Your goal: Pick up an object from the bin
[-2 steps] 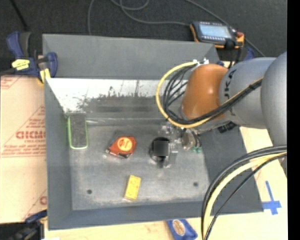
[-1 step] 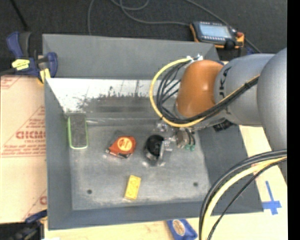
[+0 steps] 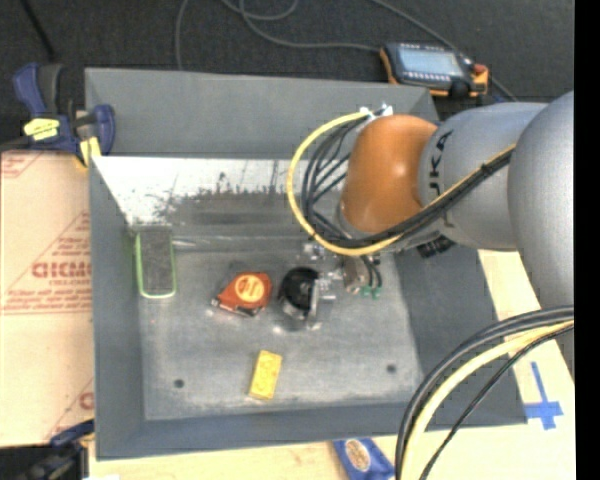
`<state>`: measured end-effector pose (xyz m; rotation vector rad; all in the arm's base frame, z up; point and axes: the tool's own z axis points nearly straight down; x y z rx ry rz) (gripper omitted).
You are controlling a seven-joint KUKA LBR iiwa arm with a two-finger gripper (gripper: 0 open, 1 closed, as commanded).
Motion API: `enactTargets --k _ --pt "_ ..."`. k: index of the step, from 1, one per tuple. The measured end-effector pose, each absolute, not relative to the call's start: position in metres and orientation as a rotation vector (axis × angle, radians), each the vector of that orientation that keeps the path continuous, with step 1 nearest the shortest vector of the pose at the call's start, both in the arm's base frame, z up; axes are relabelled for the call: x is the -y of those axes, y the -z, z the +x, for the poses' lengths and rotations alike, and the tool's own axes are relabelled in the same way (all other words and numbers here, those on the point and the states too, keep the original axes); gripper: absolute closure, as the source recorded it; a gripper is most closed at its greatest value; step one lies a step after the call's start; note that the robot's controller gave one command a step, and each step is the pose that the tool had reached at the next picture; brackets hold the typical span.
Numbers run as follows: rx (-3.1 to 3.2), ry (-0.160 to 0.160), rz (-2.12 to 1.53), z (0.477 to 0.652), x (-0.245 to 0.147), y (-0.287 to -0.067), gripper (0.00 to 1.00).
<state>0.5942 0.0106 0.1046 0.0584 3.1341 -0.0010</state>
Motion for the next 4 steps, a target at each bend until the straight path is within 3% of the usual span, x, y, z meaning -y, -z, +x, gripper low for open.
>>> enactTargets --k 1,2,3,4 --pt "-3.137 -0.001 0.068 0.588 -0.001 -0.133 1.0" --pt "-3.141 0.0 0.082 0.608 -0.006 -0.189 1.0" --pt "-3.125 0.001 0.051 0.611 0.0 -0.167 1.0" --pt "-3.154 0.001 0.05 0.601 -0.003 -0.174 1.0"
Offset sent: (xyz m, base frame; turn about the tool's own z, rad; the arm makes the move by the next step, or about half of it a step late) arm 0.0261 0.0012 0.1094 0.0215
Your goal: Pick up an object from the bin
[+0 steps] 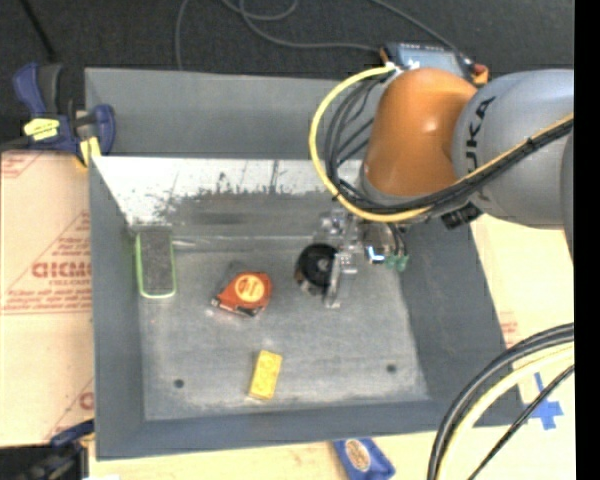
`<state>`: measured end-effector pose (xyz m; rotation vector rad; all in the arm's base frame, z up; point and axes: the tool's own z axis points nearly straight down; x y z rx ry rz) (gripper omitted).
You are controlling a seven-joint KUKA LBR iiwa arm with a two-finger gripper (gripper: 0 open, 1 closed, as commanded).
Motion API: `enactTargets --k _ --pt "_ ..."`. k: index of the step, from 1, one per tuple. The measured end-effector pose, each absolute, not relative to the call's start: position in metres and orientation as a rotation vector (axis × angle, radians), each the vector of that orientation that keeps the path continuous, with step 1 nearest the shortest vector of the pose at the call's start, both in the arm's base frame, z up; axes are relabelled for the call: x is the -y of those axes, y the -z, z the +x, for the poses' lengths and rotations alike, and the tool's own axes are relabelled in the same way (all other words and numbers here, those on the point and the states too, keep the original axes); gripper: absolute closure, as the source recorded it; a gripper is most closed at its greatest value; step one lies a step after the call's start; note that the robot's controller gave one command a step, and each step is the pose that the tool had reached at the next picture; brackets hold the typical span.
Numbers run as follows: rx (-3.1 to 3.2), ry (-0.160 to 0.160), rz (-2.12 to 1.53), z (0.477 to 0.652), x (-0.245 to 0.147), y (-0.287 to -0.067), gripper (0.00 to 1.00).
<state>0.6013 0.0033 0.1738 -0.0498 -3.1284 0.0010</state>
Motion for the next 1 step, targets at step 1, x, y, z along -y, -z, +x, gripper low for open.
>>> enactTargets --k 1 --pt "3.164 -0.002 -0.007 0.6206 0.0008 -0.1743 1.0"
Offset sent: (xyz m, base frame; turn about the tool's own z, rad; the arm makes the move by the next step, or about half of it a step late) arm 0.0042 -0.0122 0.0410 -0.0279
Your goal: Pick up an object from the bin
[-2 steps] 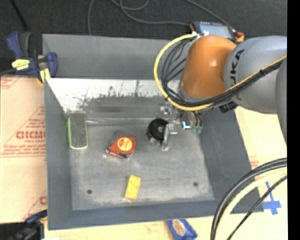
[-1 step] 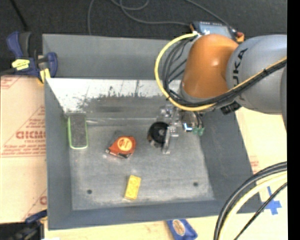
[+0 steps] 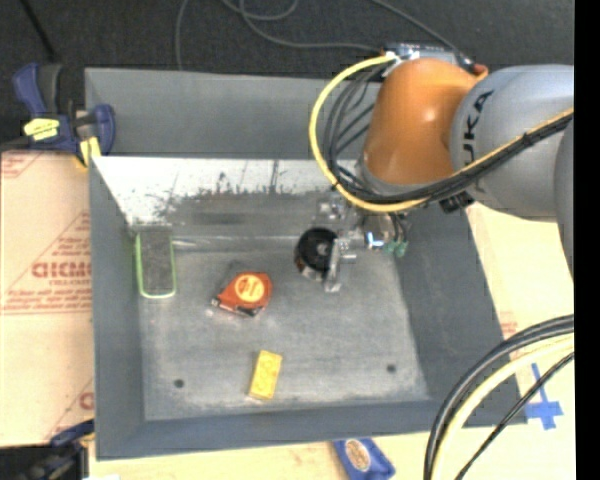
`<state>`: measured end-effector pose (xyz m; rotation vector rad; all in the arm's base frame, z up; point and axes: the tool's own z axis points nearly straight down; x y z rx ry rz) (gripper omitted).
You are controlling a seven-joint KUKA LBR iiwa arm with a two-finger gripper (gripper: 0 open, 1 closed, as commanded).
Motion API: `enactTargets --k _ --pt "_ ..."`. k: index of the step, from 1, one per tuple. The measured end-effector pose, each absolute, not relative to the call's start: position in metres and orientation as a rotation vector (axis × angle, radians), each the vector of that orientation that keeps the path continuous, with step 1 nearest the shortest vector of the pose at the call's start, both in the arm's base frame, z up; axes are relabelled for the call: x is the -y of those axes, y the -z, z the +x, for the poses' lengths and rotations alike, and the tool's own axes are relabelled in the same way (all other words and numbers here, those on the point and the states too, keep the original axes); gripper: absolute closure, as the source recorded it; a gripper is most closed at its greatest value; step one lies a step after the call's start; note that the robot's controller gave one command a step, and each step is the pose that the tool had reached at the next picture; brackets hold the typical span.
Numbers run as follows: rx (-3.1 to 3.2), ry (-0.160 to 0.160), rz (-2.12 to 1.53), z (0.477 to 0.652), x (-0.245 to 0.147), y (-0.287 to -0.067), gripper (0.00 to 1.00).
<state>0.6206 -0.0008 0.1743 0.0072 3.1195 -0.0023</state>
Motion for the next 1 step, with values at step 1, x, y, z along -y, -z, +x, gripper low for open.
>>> enactTargets --k 1 --pt "-3.151 0.002 0.003 0.6106 0.0041 -0.1464 1.0"
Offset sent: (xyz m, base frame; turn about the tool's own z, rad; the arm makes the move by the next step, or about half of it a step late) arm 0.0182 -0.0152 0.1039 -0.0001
